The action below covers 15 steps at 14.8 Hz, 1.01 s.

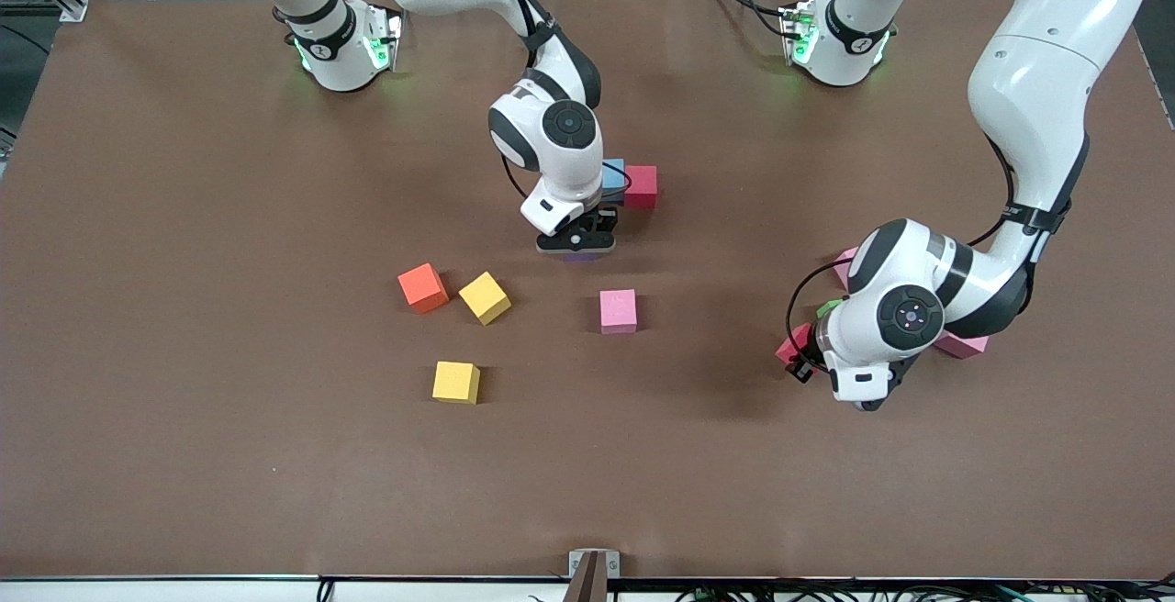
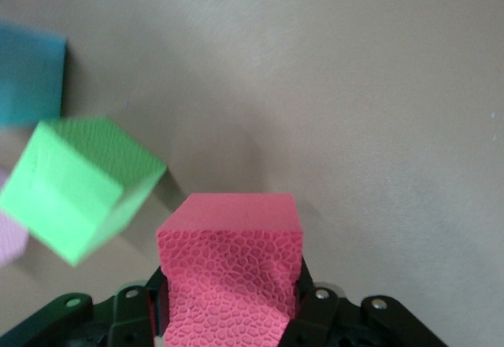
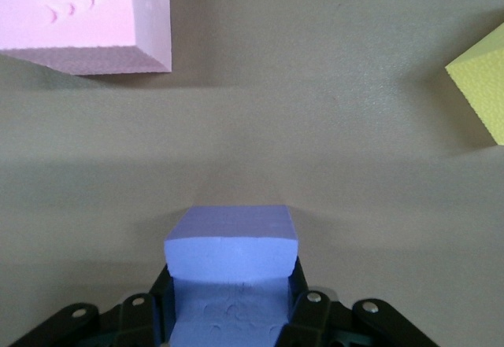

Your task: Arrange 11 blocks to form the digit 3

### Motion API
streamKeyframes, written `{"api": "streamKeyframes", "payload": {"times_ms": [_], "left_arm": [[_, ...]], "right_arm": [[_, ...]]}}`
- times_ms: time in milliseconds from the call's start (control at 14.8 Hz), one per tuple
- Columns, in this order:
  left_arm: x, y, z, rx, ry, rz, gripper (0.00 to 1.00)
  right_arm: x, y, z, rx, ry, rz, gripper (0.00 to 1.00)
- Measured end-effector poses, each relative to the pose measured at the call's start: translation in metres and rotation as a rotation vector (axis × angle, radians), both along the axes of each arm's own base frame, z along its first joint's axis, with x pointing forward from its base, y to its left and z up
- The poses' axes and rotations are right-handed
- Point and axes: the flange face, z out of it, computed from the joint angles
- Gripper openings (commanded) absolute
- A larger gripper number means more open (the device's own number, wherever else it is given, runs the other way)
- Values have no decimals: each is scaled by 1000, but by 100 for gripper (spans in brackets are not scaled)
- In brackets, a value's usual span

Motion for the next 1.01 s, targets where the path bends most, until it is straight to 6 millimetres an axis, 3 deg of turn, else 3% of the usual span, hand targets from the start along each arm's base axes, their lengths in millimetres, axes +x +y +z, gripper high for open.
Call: {"api": "streamKeyframes", "payload": {"times_ms": [271, 609, 947, 1015], "left_arm": [[-3, -13, 10, 3, -7, 141, 28], [-3, -13, 11, -4, -1, 201, 28], [1, -10, 16, -9, -10, 210, 28], [1, -10, 17, -9, -12, 210, 28]], "right_arm": [[0, 0, 0, 1, 0, -17, 5], [0, 0, 0, 1, 0, -20, 7], [-1, 0, 0, 1, 0, -20, 16], [-1, 0, 0, 1, 0, -20, 28]]}}
